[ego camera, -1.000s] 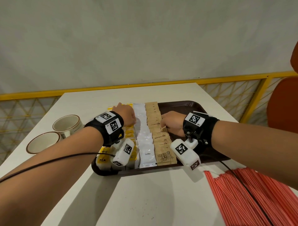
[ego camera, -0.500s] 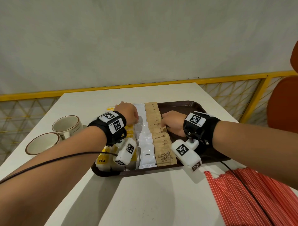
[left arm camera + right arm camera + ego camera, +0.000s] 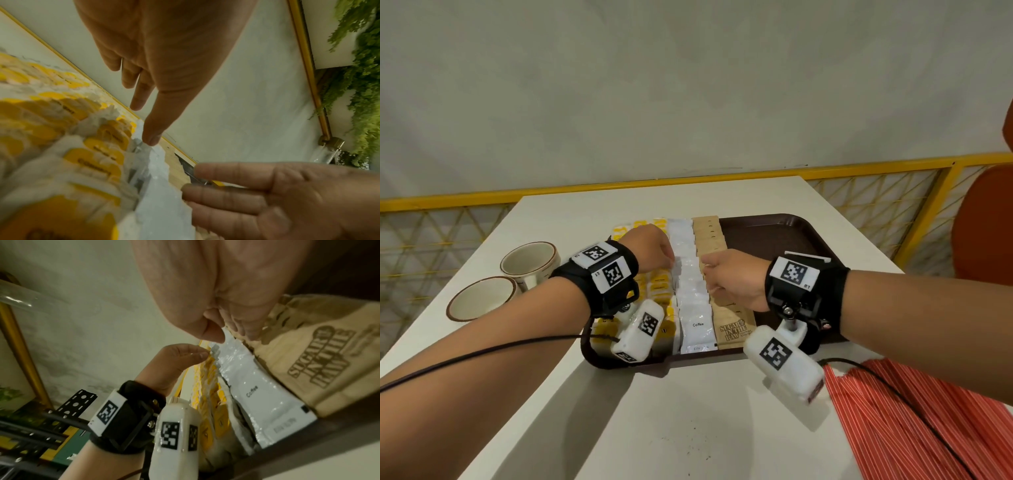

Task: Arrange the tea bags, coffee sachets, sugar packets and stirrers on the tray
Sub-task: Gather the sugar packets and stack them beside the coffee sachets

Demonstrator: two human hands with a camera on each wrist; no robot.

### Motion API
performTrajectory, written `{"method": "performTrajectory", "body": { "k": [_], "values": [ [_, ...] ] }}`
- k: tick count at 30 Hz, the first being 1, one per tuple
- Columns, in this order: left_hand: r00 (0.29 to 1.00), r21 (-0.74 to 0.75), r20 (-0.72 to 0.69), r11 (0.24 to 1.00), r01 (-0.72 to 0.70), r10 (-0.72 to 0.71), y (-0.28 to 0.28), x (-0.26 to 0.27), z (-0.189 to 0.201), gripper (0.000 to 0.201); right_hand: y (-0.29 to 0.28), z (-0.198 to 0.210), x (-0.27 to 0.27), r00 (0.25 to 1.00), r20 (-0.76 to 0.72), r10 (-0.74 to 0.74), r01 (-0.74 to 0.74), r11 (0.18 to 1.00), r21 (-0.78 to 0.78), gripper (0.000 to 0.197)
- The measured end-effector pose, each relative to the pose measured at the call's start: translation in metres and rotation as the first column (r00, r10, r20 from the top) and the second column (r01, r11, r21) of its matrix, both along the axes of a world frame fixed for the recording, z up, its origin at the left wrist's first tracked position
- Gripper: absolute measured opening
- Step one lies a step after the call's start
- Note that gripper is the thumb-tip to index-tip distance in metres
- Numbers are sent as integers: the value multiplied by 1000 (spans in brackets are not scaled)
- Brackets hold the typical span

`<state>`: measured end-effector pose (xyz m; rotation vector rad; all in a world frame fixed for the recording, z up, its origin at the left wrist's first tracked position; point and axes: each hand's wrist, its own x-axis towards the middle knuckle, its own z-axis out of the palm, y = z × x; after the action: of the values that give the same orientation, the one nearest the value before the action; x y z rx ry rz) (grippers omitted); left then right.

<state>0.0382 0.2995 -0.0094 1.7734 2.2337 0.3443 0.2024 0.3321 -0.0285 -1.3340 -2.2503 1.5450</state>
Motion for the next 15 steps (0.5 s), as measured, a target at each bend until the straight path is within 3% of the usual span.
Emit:
{"method": "performTrajectory", "body": {
  "k": [5,10,15],
  "values": [
    [1000,6,7,1000,10,-10,-6,3,-2,15,-8,10,-2,999,42,-24,23,999,22,43],
    [999,13,33,1000,20,-21,-11,4,-3,16,11,19,13,982,-5,-187,187,982,27,63],
    [999,-16,35,1000,25,-25,-9,16,-6,30,-5,11,30,980,18,-198,198,980,1,41]
  ]
}}
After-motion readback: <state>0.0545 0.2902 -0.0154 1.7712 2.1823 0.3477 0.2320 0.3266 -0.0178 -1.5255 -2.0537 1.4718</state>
